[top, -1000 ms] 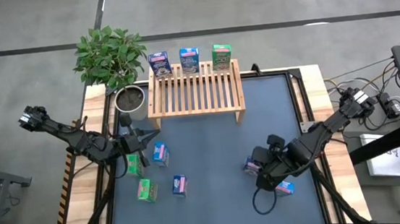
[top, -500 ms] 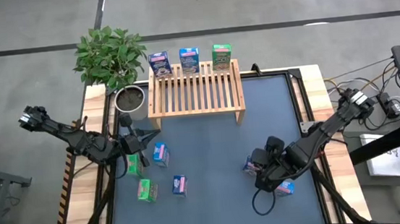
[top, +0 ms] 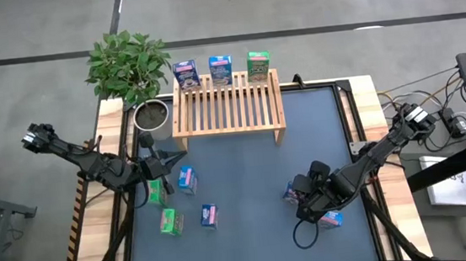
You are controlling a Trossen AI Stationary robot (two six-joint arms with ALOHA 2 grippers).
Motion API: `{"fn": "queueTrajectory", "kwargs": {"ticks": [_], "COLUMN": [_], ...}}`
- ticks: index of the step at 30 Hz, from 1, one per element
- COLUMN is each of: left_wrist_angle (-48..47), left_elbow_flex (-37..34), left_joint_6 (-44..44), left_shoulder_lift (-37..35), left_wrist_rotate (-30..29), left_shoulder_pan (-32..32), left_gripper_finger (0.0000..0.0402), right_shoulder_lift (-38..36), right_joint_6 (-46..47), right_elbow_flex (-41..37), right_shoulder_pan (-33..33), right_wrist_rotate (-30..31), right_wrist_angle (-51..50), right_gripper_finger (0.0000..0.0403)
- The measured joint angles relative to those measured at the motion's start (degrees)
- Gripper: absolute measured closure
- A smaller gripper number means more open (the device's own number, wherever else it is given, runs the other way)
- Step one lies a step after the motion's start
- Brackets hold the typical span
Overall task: Stack cereal on shelf
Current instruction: Put the right blue cereal box on the shelf aligned with the blue cereal box
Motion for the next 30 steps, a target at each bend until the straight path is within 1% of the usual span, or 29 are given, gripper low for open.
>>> {"fn": "queueTrajectory", "kwargs": {"ticks": [5, 9, 12, 16, 20, 23, 30], "left_wrist_angle": [0.0, 0.0, 0.0, 0.0, 0.0, 0.0, 0.3], "left_elbow_flex": [0.0, 0.0, 0.0, 0.0, 0.0, 0.0, 0.0], "left_joint_6": [-0.4, -0.5, -0.6, -1.0, -1.0, -1.0, -0.1], "left_shoulder_lift": [0.2, 0.2, 0.2, 0.2, 0.2, 0.2, 0.2], "left_wrist_rotate": [0.0, 0.0, 0.0, 0.0, 0.0, 0.0, 0.0], "left_shoulder_pan": [0.0, 0.0, 0.0, 0.0, 0.0, 0.0, 0.0], "left_gripper_finger": [0.0402, 0.0402, 0.0402, 0.0402, 0.0402, 0.0402, 0.0402], "right_shoulder_lift": [-0.1, -0.1, -0.1, -0.1, -0.1, -0.1, 1.2], "right_joint_6": [-0.2, -1.9, -3.5, -6.8, -13.0, -19.0, -38.7], "right_elbow_flex": [-0.2, 1.5, 3.9, 8.8, 14.9, 19.3, 30.5], "right_shoulder_pan": [0.0, 0.0, -0.8, -3.2, -7.9, -12.7, -25.7], "right_wrist_rotate": [0.0, -0.3, -1.6, -1.9, -4.4, -4.5, -4.5], "right_wrist_angle": [0.3, 0.6, 0.3, -1.3, -3.1, -3.2, -2.5], "right_gripper_finger": [0.0228, 0.0262, 0.0277, 0.0285, 0.0285, 0.0282, 0.0284]}}
